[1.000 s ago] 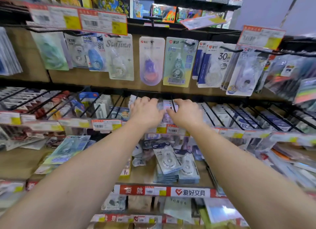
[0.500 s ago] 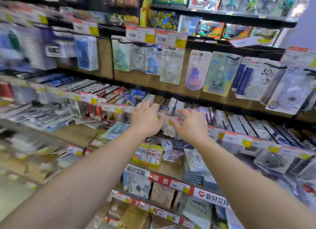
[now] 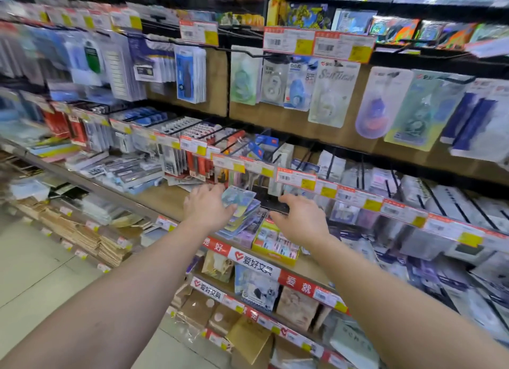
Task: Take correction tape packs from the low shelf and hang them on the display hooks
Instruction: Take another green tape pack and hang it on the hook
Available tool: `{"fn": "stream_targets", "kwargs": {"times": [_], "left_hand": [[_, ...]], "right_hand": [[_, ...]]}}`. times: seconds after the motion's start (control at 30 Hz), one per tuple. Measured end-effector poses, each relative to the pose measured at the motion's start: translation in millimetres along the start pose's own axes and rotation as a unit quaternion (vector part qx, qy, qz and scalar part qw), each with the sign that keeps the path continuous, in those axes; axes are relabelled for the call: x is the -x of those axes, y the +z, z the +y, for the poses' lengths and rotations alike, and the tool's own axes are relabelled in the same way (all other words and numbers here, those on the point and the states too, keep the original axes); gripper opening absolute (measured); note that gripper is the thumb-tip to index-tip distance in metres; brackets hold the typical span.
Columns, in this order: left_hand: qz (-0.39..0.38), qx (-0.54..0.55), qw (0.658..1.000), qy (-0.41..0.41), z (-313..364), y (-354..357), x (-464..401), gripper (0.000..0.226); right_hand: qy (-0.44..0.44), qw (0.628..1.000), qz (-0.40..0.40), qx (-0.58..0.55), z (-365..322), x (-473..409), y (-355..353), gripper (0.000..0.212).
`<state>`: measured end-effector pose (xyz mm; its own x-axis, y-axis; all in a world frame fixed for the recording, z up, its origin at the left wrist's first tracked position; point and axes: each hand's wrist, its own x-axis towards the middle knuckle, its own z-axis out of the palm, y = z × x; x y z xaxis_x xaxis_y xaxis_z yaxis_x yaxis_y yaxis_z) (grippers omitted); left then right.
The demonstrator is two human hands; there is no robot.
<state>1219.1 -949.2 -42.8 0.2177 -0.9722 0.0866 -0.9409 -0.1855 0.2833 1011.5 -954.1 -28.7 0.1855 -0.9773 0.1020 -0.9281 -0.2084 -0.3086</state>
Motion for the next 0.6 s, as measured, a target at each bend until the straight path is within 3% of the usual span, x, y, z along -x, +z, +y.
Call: {"fn": "stream_targets", "kwargs": {"times": [0.37, 0.6], "left_hand": [[-0.115, 0.053, 0.992, -0.025, -71, 38, -113, 0.076], [-0.237, 0.168, 0.956, -0.049, -88, 91, -177, 0.112]], "right_hand": [[0.132, 0.980, -0.099, -0.113, -38, -87, 85, 0.054], [0.233, 0.949, -0.129, -0.169, -49, -123, 126, 0.052]]}}
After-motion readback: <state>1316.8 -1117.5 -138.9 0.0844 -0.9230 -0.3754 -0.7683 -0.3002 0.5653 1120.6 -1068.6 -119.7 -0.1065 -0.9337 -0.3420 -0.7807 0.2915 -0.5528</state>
